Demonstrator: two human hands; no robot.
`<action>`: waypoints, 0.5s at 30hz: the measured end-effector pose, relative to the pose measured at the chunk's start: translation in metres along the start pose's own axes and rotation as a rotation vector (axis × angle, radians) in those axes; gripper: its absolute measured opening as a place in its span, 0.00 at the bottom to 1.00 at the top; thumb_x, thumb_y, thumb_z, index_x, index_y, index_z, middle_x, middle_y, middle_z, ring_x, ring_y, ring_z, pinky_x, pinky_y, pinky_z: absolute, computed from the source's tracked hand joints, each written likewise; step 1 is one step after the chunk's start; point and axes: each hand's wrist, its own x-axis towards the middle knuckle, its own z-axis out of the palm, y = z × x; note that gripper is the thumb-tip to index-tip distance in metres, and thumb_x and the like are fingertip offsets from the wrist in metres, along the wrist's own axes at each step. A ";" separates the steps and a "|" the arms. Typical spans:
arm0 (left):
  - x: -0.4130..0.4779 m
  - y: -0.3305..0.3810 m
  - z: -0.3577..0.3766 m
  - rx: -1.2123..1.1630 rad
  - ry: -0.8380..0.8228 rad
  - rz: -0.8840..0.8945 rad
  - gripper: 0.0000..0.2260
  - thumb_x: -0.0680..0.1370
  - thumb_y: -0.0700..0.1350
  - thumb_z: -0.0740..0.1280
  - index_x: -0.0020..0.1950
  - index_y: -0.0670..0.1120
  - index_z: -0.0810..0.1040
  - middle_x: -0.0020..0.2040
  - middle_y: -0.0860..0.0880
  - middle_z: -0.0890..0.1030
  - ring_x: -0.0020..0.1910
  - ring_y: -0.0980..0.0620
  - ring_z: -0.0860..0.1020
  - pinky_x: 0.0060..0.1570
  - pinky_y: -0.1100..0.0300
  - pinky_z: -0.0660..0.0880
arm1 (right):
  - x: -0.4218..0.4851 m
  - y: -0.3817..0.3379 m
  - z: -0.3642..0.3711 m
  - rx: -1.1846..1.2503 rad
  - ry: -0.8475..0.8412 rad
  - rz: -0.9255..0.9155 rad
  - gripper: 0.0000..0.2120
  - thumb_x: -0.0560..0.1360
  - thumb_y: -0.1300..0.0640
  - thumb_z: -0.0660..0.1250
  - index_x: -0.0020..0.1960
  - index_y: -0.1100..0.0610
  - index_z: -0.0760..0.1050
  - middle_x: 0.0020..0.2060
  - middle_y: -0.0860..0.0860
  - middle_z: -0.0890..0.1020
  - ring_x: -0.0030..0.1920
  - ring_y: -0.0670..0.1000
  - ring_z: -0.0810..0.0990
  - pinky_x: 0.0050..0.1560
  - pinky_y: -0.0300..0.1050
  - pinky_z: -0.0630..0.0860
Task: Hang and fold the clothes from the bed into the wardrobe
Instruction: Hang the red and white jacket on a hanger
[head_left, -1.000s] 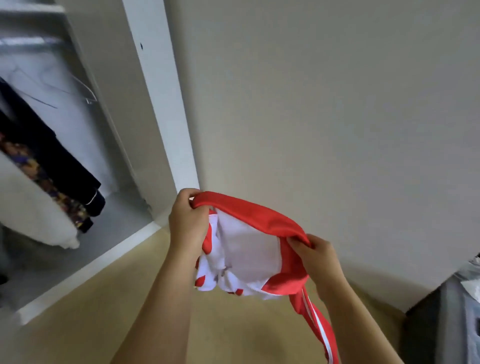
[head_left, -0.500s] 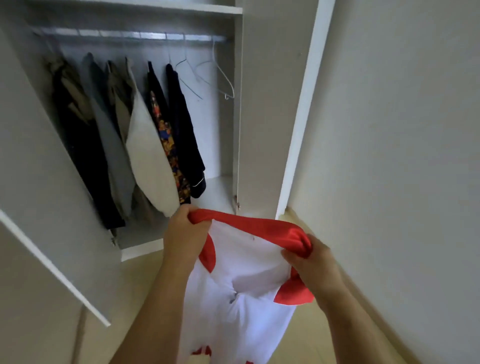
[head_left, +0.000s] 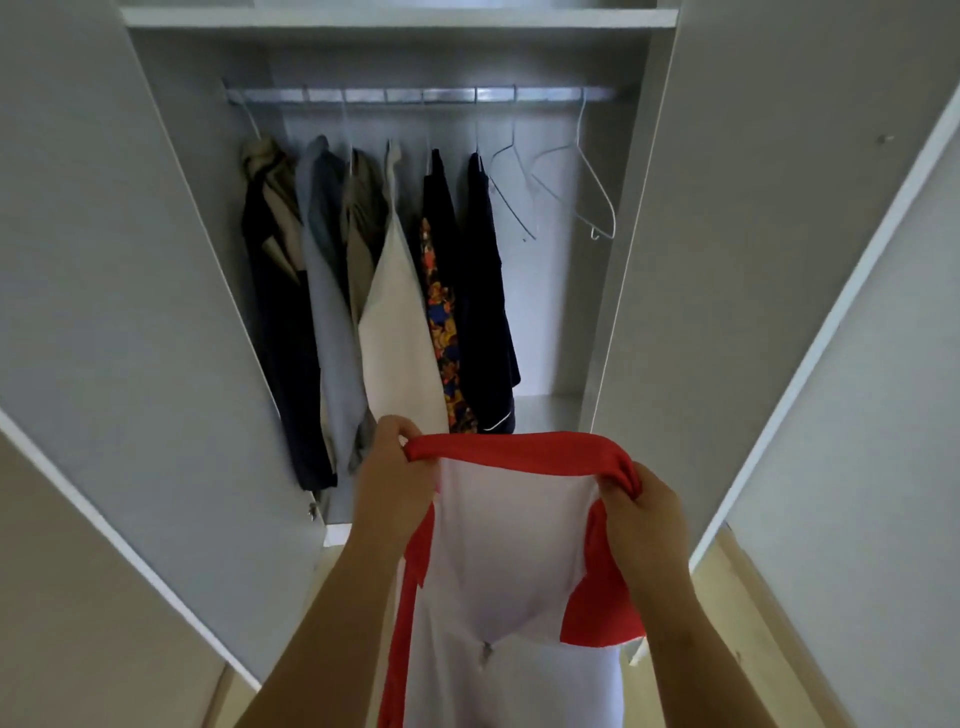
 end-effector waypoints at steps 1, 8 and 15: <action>0.014 0.005 0.005 0.032 0.029 0.033 0.08 0.77 0.35 0.59 0.50 0.48 0.69 0.34 0.51 0.73 0.32 0.56 0.73 0.31 0.62 0.70 | 0.017 -0.005 0.006 0.026 -0.002 -0.016 0.16 0.76 0.62 0.60 0.33 0.46 0.69 0.29 0.44 0.74 0.33 0.48 0.72 0.34 0.38 0.66; 0.083 -0.001 0.026 0.115 0.115 -0.048 0.10 0.76 0.37 0.59 0.46 0.51 0.75 0.36 0.56 0.75 0.36 0.57 0.74 0.32 0.68 0.67 | 0.095 -0.018 0.037 0.157 -0.015 -0.018 0.14 0.74 0.67 0.59 0.42 0.48 0.75 0.34 0.43 0.77 0.37 0.42 0.74 0.38 0.35 0.68; 0.147 0.020 0.068 -0.465 0.034 -0.442 0.12 0.80 0.43 0.59 0.63 0.45 0.72 0.54 0.41 0.77 0.53 0.40 0.77 0.40 0.48 0.80 | 0.159 -0.024 0.057 0.135 -0.092 0.013 0.11 0.75 0.66 0.58 0.47 0.52 0.74 0.38 0.49 0.77 0.38 0.48 0.73 0.41 0.43 0.67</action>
